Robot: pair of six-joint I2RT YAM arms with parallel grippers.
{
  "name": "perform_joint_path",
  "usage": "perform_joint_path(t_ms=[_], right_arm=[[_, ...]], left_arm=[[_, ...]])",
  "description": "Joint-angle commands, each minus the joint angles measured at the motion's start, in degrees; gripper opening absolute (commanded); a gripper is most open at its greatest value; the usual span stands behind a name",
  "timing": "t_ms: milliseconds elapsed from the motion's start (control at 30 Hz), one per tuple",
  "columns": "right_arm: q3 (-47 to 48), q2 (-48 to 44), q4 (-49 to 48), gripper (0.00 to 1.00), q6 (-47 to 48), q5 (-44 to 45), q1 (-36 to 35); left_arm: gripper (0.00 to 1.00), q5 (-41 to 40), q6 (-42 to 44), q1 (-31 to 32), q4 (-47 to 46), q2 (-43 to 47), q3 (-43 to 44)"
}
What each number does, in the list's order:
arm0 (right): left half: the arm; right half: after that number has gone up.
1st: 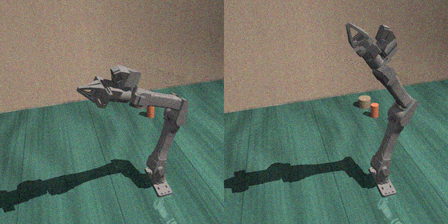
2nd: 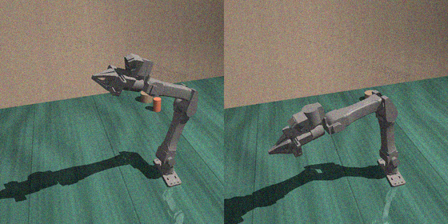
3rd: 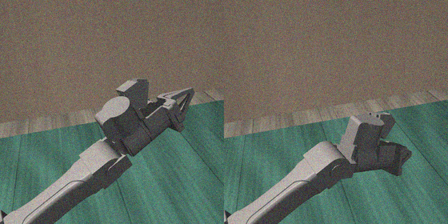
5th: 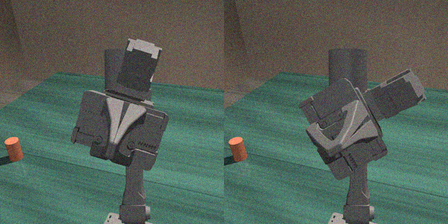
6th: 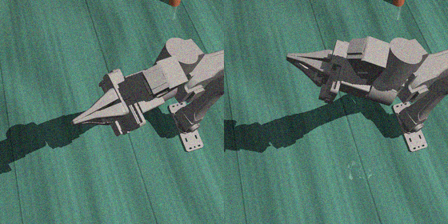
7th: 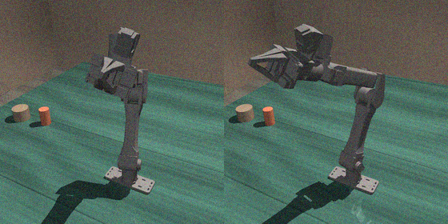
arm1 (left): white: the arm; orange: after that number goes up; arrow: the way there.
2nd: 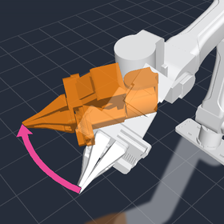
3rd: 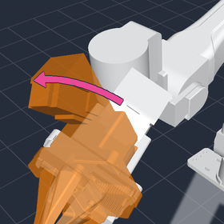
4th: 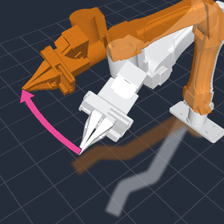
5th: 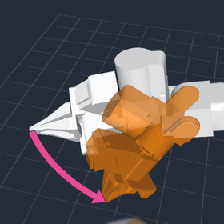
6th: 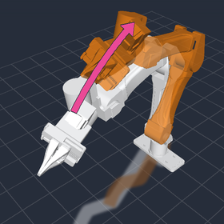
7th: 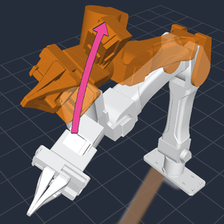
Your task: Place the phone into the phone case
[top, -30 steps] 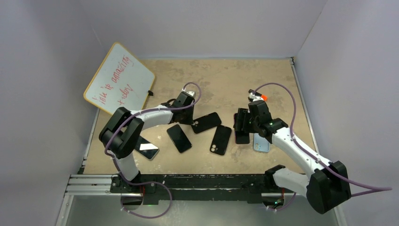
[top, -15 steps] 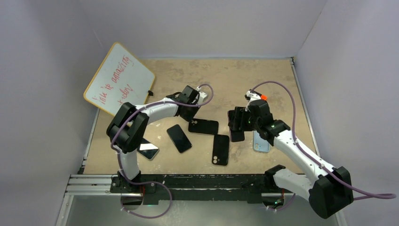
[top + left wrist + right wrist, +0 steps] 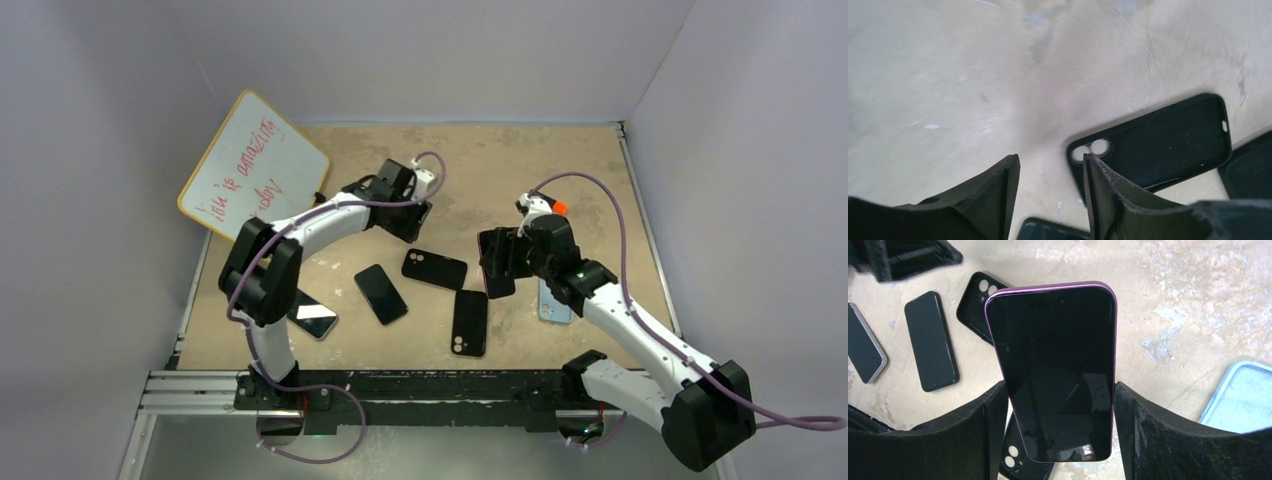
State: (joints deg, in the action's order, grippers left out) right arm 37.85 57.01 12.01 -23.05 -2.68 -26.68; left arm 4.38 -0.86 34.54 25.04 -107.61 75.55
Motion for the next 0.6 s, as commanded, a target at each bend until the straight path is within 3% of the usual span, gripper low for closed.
perform_joint_path(t_ms=[0,67,100,233,400,567], right_arm=[[1.76,0.67,-7.0,0.41,2.41,-0.17,-1.37],[3.13,2.17,-7.71,0.4,3.12,-0.24,-1.97],[3.92,2.81,-8.09,0.4,3.75,-0.16,-2.45],[5.46,5.11,-11.69,0.4,8.28,0.32,-5.24],[6.01,9.12,-20.15,0.42,15.33,0.5,-7.47],[4.54,13.82,-32.42,0.38,23.74,-8.01,-7.47]], left_arm=[[0.6,-3.55,-8.8,-4.49,0.88,11.24,3.58],[0.83,-6.13,-10.44,-4.71,2.62,16.3,3.51],[0.86,-6.09,-10.85,-4.67,3.42,19.09,3.13],[0.91,-6.72,-11.94,-4.66,0.73,34.94,-5.28],[0.95,-15.52,-13.78,-4.71,-0.77,52.39,-19.43],[0.96,-17.61,-15.46,-4.66,0.96,64.29,-27.72]])
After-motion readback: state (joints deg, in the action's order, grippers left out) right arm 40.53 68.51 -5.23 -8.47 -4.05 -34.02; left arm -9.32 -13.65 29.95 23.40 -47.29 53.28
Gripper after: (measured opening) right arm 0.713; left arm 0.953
